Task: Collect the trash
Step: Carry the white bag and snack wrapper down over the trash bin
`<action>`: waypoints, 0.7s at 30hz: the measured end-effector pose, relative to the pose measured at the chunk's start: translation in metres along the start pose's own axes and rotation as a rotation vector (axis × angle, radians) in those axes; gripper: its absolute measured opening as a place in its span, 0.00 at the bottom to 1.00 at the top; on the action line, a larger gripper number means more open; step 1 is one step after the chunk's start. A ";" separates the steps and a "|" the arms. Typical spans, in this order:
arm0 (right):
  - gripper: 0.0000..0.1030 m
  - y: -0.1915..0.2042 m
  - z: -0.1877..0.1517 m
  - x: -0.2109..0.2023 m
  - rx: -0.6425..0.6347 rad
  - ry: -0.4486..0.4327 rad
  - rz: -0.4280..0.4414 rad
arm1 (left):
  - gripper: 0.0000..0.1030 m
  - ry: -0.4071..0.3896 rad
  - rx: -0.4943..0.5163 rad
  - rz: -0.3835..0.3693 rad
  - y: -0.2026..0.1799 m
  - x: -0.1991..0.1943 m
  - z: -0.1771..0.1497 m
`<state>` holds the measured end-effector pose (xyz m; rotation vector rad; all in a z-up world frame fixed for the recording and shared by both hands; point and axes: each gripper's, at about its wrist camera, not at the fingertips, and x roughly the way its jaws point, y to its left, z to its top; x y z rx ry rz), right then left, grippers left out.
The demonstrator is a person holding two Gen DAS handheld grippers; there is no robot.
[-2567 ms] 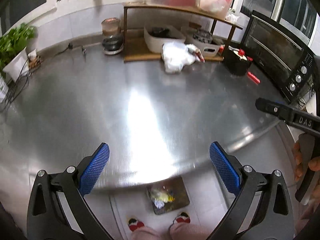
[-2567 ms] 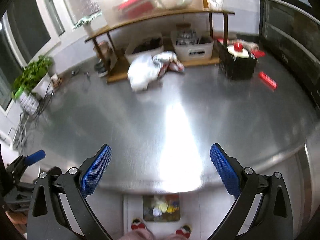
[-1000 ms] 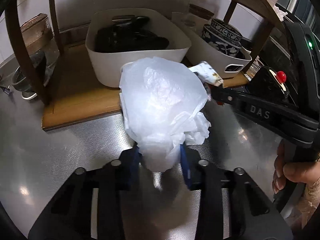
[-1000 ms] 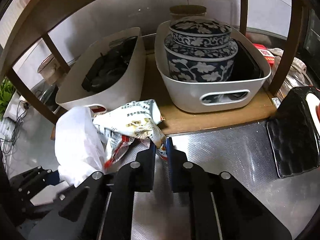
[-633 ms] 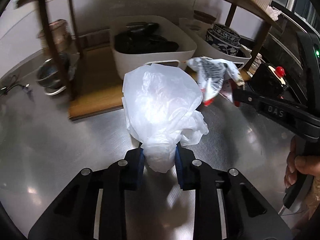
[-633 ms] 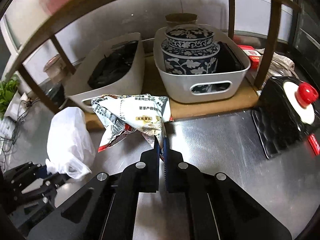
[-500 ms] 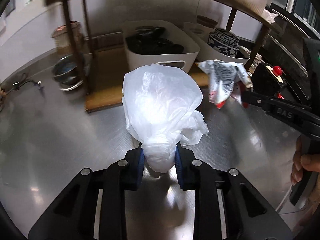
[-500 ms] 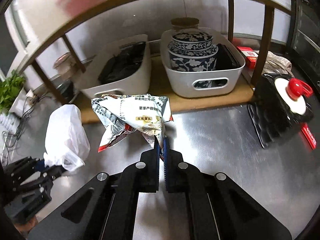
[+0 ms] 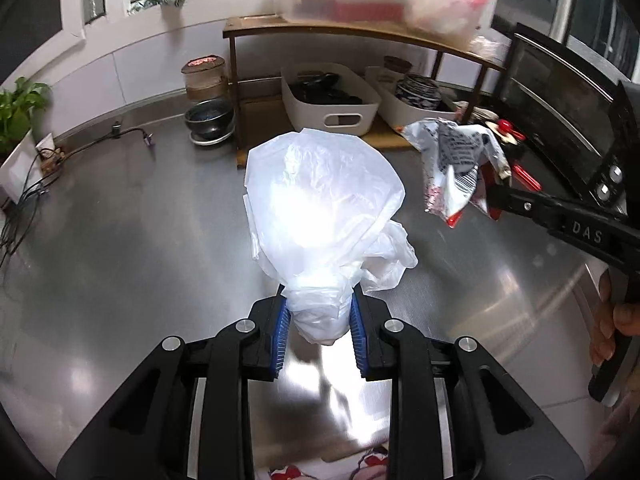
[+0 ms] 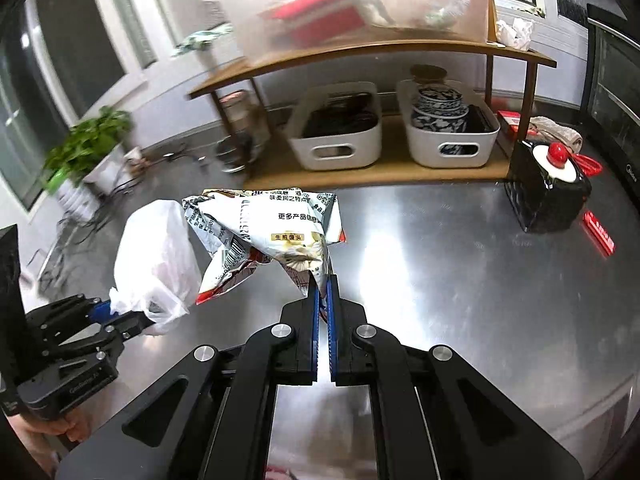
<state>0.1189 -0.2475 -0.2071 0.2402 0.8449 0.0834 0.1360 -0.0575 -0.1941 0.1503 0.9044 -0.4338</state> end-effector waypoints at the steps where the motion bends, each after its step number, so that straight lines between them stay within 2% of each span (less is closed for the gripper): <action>1: 0.05 0.004 -0.007 -0.006 -0.007 0.001 0.010 | 0.24 -0.005 0.005 0.002 -0.001 -0.010 -0.009; 5: 0.05 0.017 -0.043 -0.032 -0.039 0.015 0.033 | 0.24 -0.009 -0.002 0.001 -0.004 -0.037 -0.043; 11: 0.05 0.018 -0.102 -0.054 -0.044 0.080 0.035 | 0.24 0.038 -0.048 -0.002 -0.001 -0.062 -0.100; 17: 0.05 0.016 -0.153 -0.059 -0.004 0.160 0.044 | 0.24 0.101 -0.073 -0.007 -0.002 -0.065 -0.144; 21: 0.05 0.015 -0.184 -0.048 0.030 0.226 0.044 | 0.24 0.164 -0.077 -0.043 -0.009 -0.051 -0.174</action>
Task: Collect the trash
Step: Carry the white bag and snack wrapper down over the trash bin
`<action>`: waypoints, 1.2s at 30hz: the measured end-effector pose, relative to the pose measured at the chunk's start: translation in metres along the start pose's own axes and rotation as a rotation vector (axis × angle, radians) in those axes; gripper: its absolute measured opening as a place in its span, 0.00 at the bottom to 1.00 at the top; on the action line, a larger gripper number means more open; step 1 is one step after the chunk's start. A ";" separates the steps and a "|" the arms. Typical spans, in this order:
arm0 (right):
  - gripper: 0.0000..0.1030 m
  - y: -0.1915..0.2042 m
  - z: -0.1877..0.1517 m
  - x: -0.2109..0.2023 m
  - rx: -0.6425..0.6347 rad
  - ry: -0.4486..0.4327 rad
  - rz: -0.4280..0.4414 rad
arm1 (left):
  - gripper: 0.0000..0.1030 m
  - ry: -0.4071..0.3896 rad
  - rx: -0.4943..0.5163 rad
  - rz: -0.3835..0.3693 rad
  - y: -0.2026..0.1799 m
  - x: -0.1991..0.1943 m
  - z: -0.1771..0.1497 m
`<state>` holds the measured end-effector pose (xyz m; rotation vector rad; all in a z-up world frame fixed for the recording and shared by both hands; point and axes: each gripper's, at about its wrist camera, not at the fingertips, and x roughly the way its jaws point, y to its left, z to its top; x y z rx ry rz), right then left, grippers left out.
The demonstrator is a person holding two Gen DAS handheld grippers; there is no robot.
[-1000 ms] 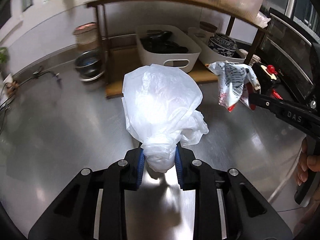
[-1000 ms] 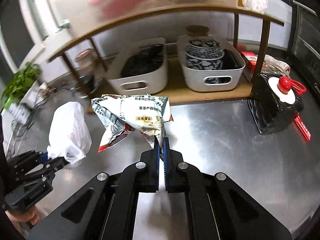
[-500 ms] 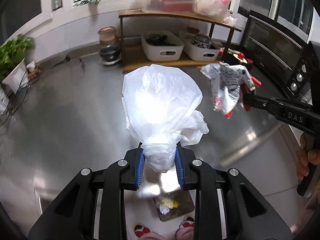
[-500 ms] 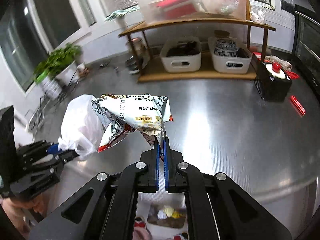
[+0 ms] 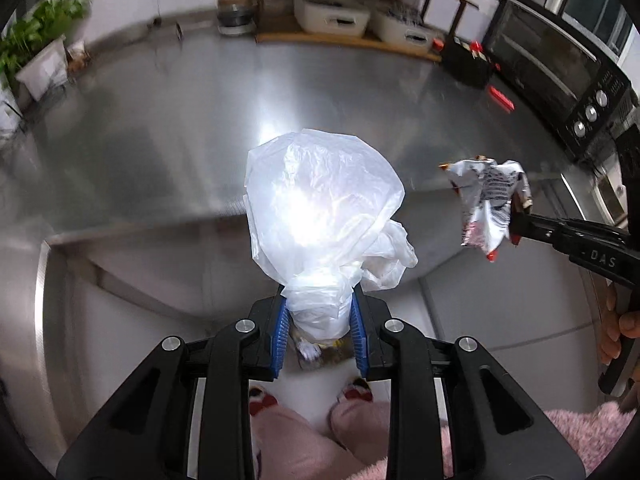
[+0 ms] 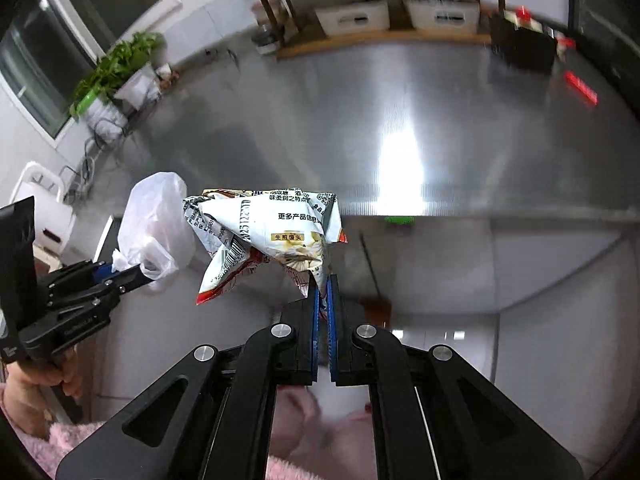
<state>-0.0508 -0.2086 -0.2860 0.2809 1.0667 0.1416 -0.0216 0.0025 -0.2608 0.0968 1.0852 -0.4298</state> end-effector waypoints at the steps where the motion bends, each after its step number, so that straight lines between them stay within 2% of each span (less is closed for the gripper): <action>1: 0.05 -0.001 -0.008 0.008 0.010 0.025 -0.002 | 0.24 0.015 0.009 0.002 -0.002 0.007 -0.007; 7: 0.05 -0.014 -0.042 0.059 0.046 0.133 -0.065 | 0.24 0.146 -0.004 -0.016 -0.004 0.064 -0.041; 12: 0.05 -0.040 -0.064 0.117 0.172 0.237 -0.091 | 0.24 0.234 -0.062 -0.013 0.004 0.117 -0.062; 16: 0.05 -0.044 -0.075 0.154 0.173 0.285 -0.133 | 0.24 0.297 -0.098 -0.025 0.009 0.155 -0.073; 24: 0.05 -0.060 -0.089 0.220 0.252 0.381 -0.175 | 0.25 0.416 -0.117 -0.039 0.020 0.228 -0.093; 31: 0.05 -0.059 -0.089 0.258 0.287 0.427 -0.177 | 0.26 0.446 -0.136 -0.054 0.024 0.262 -0.095; 36: 0.08 -0.070 -0.091 0.263 0.310 0.423 -0.156 | 0.30 0.472 -0.116 -0.079 0.021 0.274 -0.099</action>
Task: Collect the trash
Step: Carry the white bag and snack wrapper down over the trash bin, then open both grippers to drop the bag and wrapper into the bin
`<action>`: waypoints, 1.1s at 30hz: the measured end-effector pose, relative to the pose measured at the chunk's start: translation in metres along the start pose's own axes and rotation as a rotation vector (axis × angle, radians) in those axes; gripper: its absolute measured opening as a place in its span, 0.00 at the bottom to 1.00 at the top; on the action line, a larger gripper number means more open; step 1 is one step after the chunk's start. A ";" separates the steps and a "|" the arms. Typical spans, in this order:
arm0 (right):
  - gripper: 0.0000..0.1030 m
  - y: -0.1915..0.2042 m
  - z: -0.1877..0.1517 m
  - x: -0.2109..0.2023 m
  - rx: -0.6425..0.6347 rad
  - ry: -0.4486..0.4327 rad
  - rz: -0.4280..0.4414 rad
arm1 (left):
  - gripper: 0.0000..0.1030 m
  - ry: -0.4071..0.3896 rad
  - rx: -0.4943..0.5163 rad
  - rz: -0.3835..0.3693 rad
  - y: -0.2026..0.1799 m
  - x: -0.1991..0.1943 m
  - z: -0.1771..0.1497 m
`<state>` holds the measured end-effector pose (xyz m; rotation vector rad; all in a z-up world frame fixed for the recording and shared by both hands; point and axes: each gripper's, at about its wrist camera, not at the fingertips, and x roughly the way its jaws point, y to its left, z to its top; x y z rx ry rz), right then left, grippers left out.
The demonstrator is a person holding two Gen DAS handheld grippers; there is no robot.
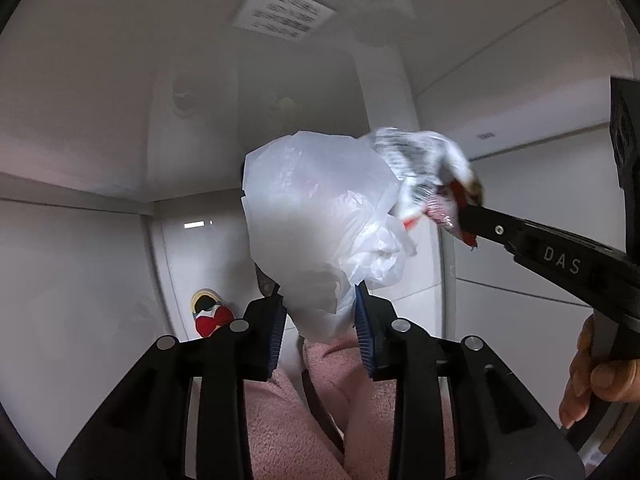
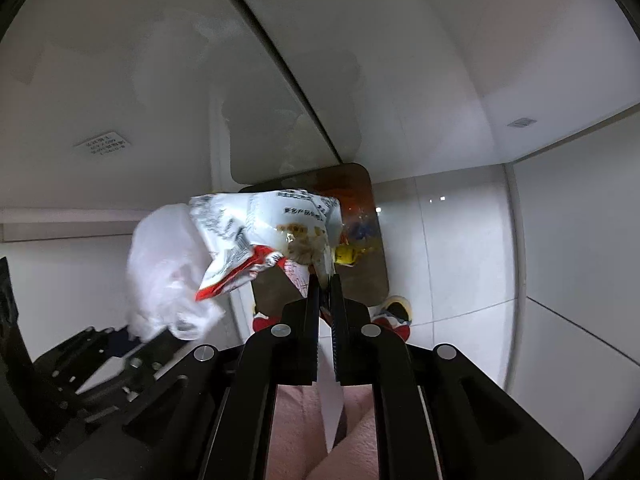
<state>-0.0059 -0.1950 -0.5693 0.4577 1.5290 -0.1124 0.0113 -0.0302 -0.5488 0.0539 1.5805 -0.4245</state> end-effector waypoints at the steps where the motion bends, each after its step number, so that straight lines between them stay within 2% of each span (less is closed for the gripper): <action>1: 0.08 0.001 0.001 0.002 0.000 0.000 -0.002 | 0.30 0.002 0.005 0.000 0.000 0.001 0.000; 4: 0.09 -0.001 0.001 0.003 0.010 -0.003 0.002 | 0.31 0.002 0.002 -0.004 -0.001 0.003 0.003; 11: 0.14 0.003 0.008 -0.005 0.038 -0.020 0.029 | 0.42 0.000 0.005 0.002 -0.007 0.001 -0.001; 13: 0.21 0.004 0.010 -0.009 0.040 -0.031 0.043 | 0.45 -0.004 0.006 0.001 -0.008 -0.001 0.001; 15: 0.44 0.007 0.010 -0.013 0.035 -0.041 0.052 | 0.49 -0.008 0.009 0.006 -0.009 -0.003 0.000; 19: 0.49 0.011 0.010 -0.023 0.018 -0.062 0.059 | 0.53 -0.024 0.005 0.006 -0.009 -0.011 0.001; 23: 0.65 0.013 0.010 -0.041 -0.011 -0.099 0.039 | 0.67 -0.055 -0.003 0.017 -0.008 -0.027 0.001; 25: 0.70 0.014 0.010 -0.055 -0.037 -0.127 0.022 | 0.74 -0.086 0.002 0.027 -0.010 -0.041 0.000; 27: 0.81 0.010 0.010 -0.068 -0.052 -0.155 0.015 | 0.82 -0.117 0.006 0.029 -0.012 -0.056 -0.002; 33: 0.94 0.012 0.009 -0.128 -0.100 -0.261 0.003 | 0.89 -0.207 0.029 0.031 -0.014 -0.110 -0.007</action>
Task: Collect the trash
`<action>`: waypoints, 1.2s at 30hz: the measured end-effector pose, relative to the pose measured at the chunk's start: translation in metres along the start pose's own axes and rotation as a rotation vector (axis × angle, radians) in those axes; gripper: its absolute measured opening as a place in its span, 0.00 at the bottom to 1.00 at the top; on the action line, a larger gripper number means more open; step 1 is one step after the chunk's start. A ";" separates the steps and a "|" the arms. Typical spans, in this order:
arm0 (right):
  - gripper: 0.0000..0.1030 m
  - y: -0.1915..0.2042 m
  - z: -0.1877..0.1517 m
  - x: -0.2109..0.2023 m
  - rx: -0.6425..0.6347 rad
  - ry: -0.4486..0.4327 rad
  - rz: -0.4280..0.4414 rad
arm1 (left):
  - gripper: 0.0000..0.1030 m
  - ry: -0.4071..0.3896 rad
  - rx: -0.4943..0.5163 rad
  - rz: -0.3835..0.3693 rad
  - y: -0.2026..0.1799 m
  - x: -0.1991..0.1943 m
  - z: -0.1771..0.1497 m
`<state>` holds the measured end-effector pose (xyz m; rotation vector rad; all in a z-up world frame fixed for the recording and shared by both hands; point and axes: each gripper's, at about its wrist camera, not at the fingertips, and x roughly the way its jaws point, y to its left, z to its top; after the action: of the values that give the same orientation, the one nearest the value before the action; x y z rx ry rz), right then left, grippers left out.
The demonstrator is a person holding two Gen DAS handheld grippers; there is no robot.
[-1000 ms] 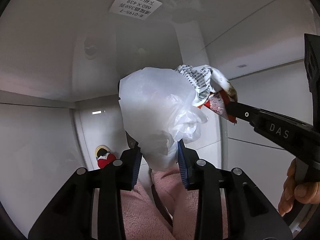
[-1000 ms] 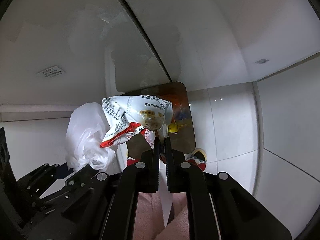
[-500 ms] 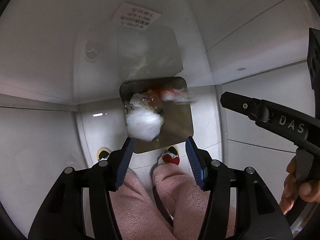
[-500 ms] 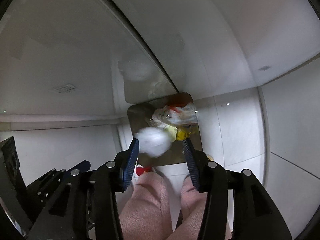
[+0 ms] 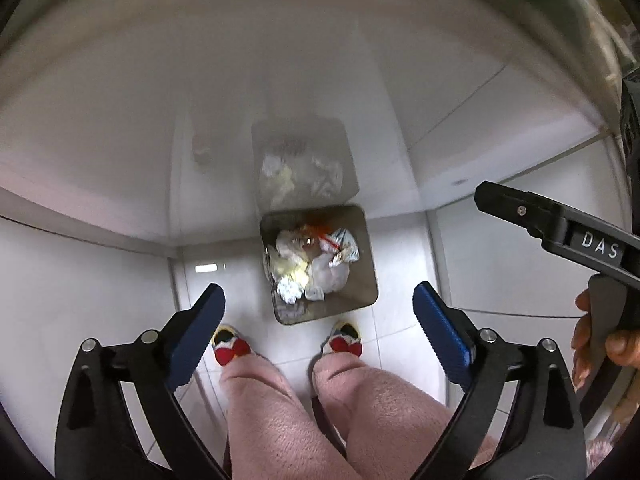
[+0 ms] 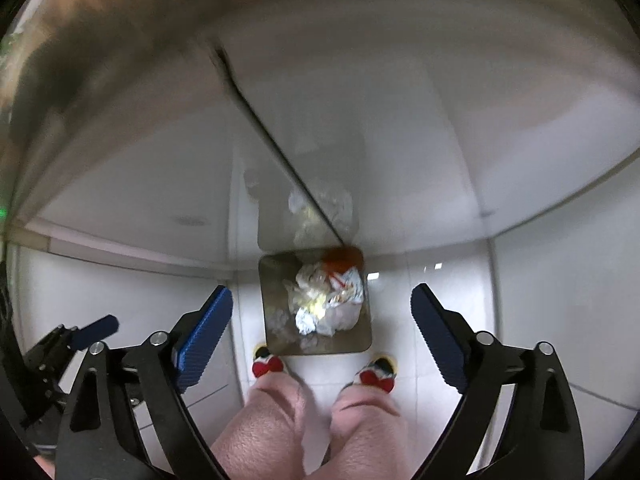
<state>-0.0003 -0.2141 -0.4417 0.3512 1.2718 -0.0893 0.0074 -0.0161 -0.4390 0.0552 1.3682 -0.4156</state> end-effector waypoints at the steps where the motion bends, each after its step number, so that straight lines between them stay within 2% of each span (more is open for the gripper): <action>1: 0.96 0.000 0.002 -0.011 -0.009 -0.016 -0.003 | 0.90 -0.021 0.005 0.002 -0.001 -0.011 0.002; 5: 0.97 0.004 0.006 -0.054 -0.045 -0.080 -0.004 | 0.92 -0.121 0.030 0.025 -0.004 -0.062 0.009; 9: 0.97 0.010 0.010 -0.095 -0.082 -0.126 0.011 | 0.92 -0.194 0.019 0.031 -0.009 -0.111 0.015; 12: 0.97 0.016 0.011 -0.130 -0.101 -0.193 0.004 | 0.92 -0.263 0.015 0.032 -0.018 -0.150 0.015; 16: 0.97 0.028 0.012 -0.182 -0.155 -0.295 -0.063 | 0.92 -0.342 0.031 0.058 -0.032 -0.195 0.015; 19: 0.97 0.033 0.012 -0.214 -0.155 -0.347 -0.075 | 0.92 -0.408 0.033 0.085 -0.040 -0.224 0.012; 23: 0.97 0.040 0.007 -0.250 -0.159 -0.417 -0.090 | 0.92 -0.497 0.025 0.093 -0.050 -0.260 0.007; 27: 0.97 0.044 0.003 -0.280 -0.149 -0.470 -0.075 | 0.92 -0.569 0.027 0.135 -0.059 -0.295 0.002; 36: 0.97 0.050 -0.008 -0.340 -0.150 -0.634 -0.086 | 0.92 -0.673 0.013 0.153 -0.070 -0.342 -0.011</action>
<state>-0.0965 -0.2076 -0.1113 0.1193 0.6600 -0.1634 -0.0728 0.0097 -0.1000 0.0259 0.6925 -0.2764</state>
